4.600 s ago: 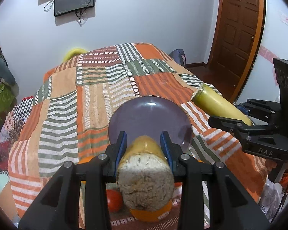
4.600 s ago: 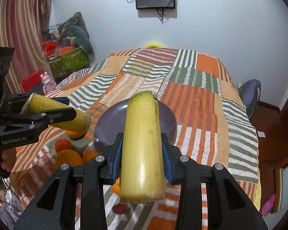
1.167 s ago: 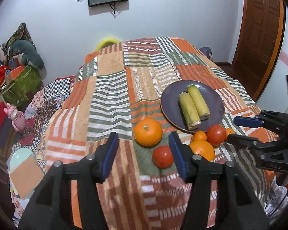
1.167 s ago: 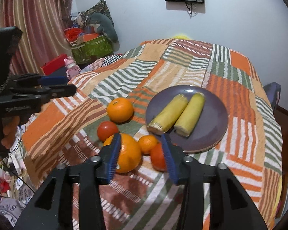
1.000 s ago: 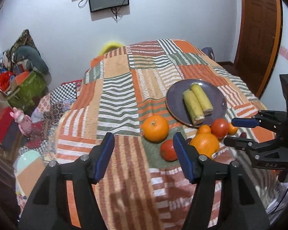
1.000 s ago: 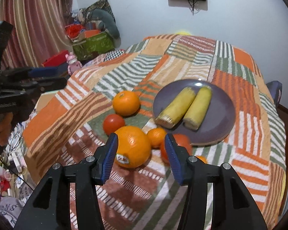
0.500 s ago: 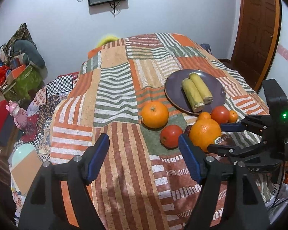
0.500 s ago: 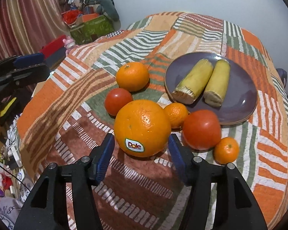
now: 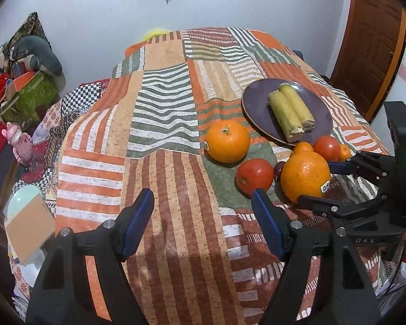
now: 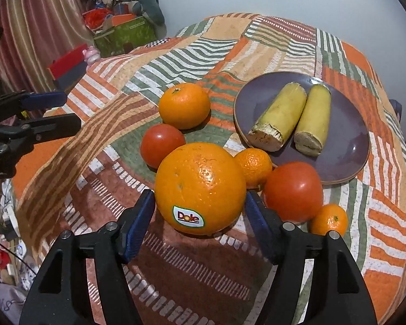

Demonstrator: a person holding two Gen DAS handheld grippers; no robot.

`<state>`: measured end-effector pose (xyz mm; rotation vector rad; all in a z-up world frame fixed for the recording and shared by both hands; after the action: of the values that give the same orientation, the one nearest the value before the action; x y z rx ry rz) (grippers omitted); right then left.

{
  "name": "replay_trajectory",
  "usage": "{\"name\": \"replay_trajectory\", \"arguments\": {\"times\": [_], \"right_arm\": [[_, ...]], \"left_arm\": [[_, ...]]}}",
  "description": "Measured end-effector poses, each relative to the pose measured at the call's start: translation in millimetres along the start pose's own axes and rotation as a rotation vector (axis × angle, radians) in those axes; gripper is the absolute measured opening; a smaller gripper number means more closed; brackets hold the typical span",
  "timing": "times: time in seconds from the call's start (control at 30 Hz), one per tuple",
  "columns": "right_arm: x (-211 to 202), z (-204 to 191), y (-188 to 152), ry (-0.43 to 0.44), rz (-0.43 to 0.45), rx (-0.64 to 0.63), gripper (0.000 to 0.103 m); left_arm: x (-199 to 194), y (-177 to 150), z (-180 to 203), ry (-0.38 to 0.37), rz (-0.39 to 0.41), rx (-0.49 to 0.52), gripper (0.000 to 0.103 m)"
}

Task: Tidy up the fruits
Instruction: 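Withdraw both tools from the plate toward the oranges, then grasp the large Dole orange with the right tool while the left tool grasps a smaller orange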

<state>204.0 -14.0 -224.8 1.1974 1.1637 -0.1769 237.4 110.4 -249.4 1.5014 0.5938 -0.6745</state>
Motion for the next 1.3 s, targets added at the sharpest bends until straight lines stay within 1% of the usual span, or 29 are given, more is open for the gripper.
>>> {"name": "replay_trajectory", "arguments": {"times": [0.17,0.3,0.4,0.47,0.6,0.73,0.97,1.03,1.13,1.3], "right_arm": [[-4,3,-1,0.031,0.006,0.031,0.063],[-15,4,1,0.057,0.029,0.051,0.063],[-21,2,5,0.040,0.054,0.018,0.062],[-24,1,7,0.047,0.058,0.009,0.061],[-26,0,2,0.061,0.039,-0.011,0.061],[-29,-2,-7,0.067,0.021,-0.050,0.061],[-15,0,-1,0.066,0.031,-0.065,0.066],[-8,1,-4,0.063,0.012,-0.066,0.068],[-3,3,-7,0.091,0.009,-0.029,0.066],[-6,4,-3,0.098,0.034,0.005,0.065]], "left_arm": [[2,3,4,-0.002,-0.001,0.011,0.074],[7,7,7,-0.002,-0.002,0.013,0.074],[16,11,10,-0.006,-0.018,-0.002,0.074],[22,15,12,-0.018,-0.030,-0.016,0.074],[32,23,16,-0.017,-0.034,-0.018,0.074],[34,24,18,-0.026,-0.032,-0.023,0.074],[37,19,10,-0.011,-0.044,-0.033,0.074],[35,18,7,-0.006,-0.043,-0.032,0.074],[34,19,3,-0.002,-0.035,-0.036,0.074],[42,21,4,-0.010,-0.044,-0.047,0.074]]}}
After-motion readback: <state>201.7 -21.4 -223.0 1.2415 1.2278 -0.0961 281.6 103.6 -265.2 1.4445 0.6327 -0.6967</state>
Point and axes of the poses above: each gripper's, at about its wrist camera, not at the fingertips, and x roughly the way its jaws point, z to its right, y to its top, the point moved 10 cm from there along x, roughly the way its jaws point, and after that the axes turned 5 degrees about z, right-handed, at the moved point
